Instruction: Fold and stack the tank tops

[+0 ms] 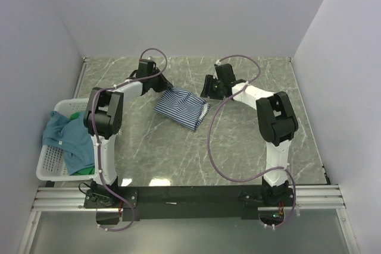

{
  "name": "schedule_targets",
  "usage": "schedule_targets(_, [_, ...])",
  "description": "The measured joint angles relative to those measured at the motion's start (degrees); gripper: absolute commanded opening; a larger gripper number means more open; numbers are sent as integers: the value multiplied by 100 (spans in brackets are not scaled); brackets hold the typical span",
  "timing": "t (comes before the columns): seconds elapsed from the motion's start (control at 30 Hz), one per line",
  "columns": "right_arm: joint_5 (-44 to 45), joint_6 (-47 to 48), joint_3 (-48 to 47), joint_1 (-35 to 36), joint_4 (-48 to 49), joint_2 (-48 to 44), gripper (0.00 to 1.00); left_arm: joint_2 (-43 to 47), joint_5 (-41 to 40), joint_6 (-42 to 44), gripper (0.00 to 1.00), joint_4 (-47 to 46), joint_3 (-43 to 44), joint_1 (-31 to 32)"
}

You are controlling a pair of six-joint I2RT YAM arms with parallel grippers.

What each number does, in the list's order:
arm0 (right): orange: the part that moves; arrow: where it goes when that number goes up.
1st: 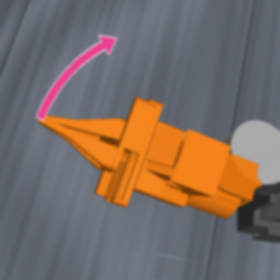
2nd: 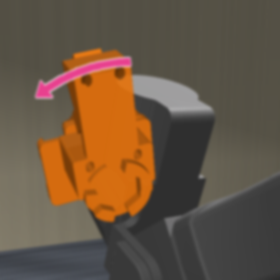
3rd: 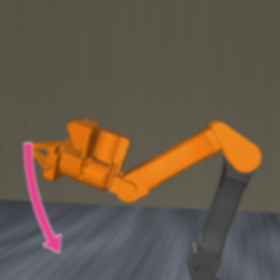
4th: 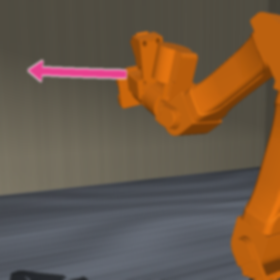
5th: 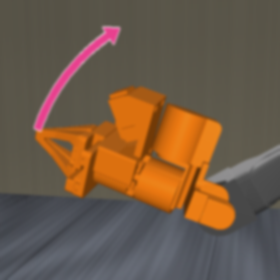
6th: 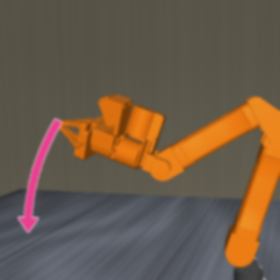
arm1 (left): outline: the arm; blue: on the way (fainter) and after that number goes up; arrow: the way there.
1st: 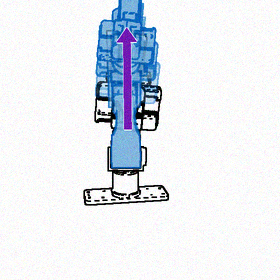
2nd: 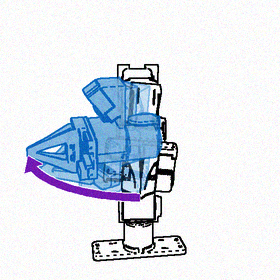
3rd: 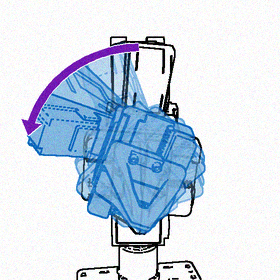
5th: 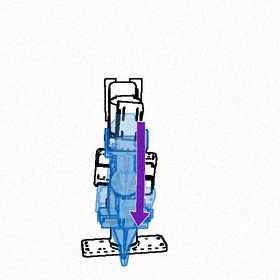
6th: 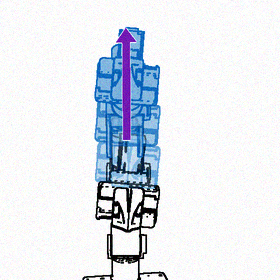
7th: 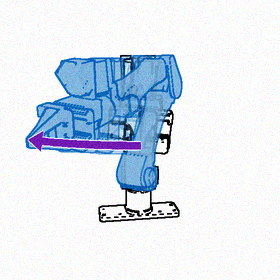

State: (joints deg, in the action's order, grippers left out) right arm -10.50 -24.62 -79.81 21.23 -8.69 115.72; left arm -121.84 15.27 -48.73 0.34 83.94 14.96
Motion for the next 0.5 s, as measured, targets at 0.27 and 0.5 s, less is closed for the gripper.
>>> schedule_targets(0.27, [35, 116, -17, 44, 13, 166, 54, -179, 0, 2, 11, 149, 160, 0])
schedule_targets(0.5, [13, 70, -48, 103, 74, 334, 38, -260, 2, 2, 10, 177, 195, 0])
